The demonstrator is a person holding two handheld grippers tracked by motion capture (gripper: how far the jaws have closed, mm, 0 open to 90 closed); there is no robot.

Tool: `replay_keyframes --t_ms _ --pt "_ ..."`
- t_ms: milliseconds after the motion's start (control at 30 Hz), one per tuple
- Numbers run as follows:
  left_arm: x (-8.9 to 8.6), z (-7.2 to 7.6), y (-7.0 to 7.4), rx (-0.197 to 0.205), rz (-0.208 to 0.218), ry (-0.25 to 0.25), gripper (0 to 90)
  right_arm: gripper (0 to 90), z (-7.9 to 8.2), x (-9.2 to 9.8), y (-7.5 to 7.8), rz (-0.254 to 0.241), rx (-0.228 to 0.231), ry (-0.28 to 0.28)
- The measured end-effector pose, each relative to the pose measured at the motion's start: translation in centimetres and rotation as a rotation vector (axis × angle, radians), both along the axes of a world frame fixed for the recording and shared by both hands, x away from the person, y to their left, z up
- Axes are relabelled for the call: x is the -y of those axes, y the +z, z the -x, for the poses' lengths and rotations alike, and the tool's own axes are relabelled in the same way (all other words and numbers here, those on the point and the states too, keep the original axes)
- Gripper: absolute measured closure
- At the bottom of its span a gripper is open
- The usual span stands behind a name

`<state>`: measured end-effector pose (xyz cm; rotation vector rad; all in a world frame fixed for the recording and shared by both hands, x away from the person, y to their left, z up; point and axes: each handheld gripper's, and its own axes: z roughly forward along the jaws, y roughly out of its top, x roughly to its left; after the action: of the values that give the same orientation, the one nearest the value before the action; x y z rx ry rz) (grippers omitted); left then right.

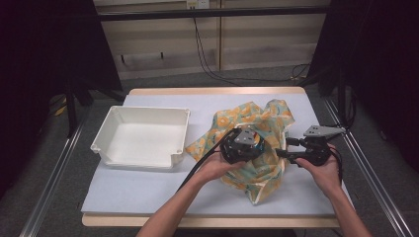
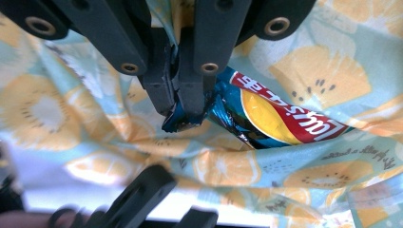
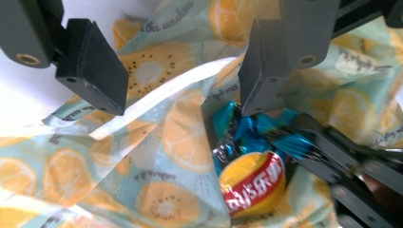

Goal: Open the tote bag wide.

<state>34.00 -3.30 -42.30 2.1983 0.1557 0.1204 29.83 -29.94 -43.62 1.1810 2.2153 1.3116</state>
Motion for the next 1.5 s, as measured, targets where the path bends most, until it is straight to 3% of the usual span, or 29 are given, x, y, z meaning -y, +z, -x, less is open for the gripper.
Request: replay_keyframes --t_ms 267,733,800,967,1200,1500 --pt "-1.1 0.5 1.3 -0.012 0.078 -0.007 87.0 34.3 -0.7 -0.8 0.6 0.003 0.017 0.013" --pt "-2.4 1.4 2.4 -0.010 0.116 -0.027 87.2 37.1 -2.8 -2.7 1.3 0.011 0.036 0.028" --pt "-2.6 1.4 2.3 -0.014 0.123 -0.032 87.3 41.2 -3.0 -2.7 1.4 0.009 0.034 0.025" --pt "-2.8 1.7 2.2 -0.008 0.120 -0.035 87.4 64.3 -3.7 -2.7 1.1 0.003 0.026 0.032" --pt "-3.2 2.0 2.2 -0.006 0.140 -0.031 87.4 80.0 -4.1 -2.4 1.2 -0.029 0.030 0.040" --pt "-4.1 2.1 2.5 -0.020 0.175 -0.028 87.4 85.2 -4.6 -2.2 1.2 -0.044 0.034 0.040"
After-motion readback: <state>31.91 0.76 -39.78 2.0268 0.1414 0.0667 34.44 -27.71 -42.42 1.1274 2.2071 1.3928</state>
